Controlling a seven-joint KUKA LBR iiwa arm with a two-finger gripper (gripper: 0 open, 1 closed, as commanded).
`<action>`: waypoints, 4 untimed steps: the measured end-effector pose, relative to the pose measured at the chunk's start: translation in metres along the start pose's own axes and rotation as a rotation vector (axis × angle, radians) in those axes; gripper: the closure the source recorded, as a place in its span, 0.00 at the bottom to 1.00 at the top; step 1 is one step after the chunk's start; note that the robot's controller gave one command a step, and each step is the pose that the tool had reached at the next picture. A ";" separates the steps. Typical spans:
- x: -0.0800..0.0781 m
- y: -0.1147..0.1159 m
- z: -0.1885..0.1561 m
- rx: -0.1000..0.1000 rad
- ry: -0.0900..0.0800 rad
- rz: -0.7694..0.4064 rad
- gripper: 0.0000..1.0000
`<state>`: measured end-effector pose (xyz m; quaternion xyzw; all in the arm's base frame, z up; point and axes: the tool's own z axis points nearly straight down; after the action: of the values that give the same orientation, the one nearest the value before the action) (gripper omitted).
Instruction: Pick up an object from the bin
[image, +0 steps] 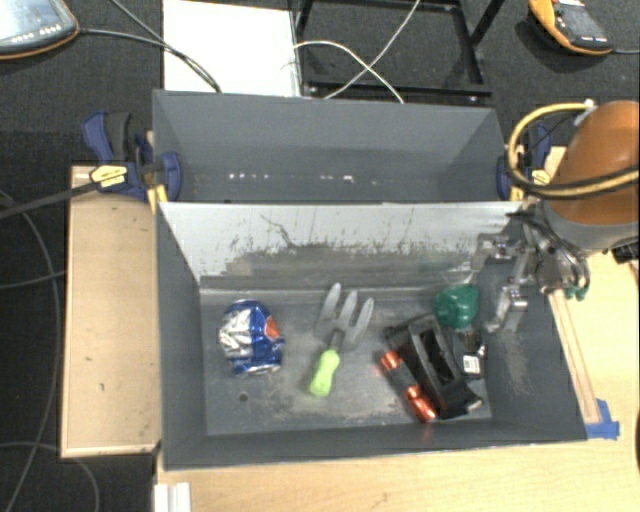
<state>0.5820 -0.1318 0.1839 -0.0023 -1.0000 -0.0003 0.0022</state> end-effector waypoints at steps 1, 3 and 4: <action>-0.002 0.001 -0.005 0.001 -0.008 -0.007 0.00; 0.086 0.041 0.051 0.000 -0.009 0.176 0.00; 0.100 0.053 0.053 -0.001 0.003 0.617 0.00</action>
Offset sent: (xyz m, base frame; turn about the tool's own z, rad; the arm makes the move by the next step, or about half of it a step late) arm -0.0741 0.0037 -0.0308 0.3656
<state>0.4822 -0.0785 0.1318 -0.3057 -0.9521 0.0001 0.0036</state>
